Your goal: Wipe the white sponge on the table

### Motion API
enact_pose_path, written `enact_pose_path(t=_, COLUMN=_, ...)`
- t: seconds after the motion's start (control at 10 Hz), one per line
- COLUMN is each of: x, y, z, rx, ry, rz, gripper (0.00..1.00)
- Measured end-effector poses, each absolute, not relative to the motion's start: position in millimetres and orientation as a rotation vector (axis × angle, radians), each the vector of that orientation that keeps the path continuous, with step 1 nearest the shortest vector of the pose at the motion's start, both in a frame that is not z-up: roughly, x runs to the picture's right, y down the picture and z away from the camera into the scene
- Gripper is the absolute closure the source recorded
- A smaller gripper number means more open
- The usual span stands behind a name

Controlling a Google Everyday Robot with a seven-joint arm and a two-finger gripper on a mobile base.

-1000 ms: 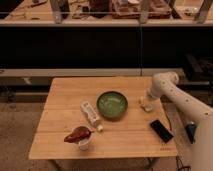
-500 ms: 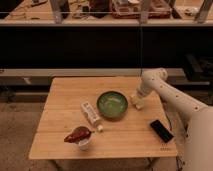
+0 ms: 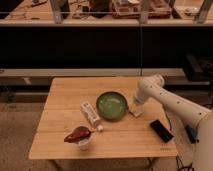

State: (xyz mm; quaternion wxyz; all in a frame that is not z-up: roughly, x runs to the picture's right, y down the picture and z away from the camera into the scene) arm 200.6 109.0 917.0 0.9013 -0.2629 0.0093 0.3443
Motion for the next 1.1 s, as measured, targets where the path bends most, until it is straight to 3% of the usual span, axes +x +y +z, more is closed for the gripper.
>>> enact_pose_path(t=0.5, x=258, y=124, z=914, rx=-0.539, ry=0.043, rz=0.738, gripper=1.00)
enact_pose_path(t=1.1, x=305, y=76, z=946, rx=-0.443, ry=0.142, rz=0.822, gripper=1.00)
